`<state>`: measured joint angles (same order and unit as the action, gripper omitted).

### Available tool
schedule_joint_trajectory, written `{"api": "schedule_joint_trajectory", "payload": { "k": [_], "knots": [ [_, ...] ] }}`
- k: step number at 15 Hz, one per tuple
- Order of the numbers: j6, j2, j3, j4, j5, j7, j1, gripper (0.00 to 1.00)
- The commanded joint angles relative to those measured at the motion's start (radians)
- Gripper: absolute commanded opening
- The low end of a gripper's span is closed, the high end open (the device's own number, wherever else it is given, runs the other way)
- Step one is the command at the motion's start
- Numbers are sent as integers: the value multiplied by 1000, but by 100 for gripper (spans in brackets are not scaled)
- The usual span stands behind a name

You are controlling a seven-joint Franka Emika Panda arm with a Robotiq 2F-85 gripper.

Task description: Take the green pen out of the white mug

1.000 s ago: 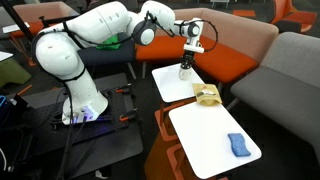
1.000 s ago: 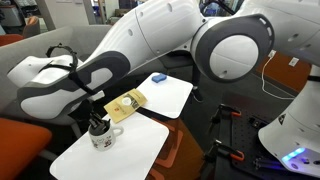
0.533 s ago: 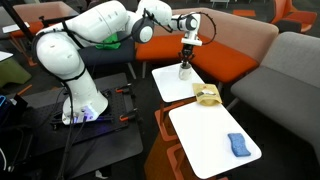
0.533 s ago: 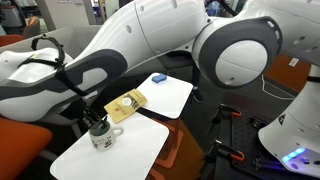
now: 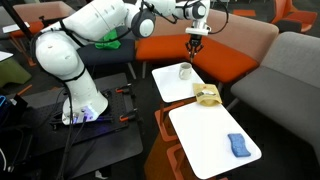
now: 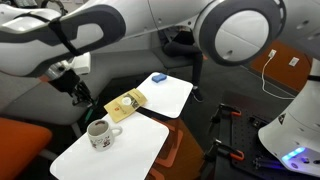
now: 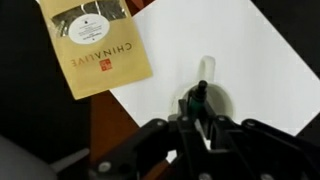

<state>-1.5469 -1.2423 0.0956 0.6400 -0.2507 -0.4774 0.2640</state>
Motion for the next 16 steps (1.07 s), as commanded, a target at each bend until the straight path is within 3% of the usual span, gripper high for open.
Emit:
{"api": "schedule_joint_trajectory", "payload": {
  "k": [1,5,11,16],
  "knots": [
    [-196,49,28,114,60,66,-81,4],
    [-469,114,40,305,129,143,-164,4],
    [-623,208,25,574,151,378,-202,4],
    [-738,331,-33,810,161,558,-167,4]
  ]
}}
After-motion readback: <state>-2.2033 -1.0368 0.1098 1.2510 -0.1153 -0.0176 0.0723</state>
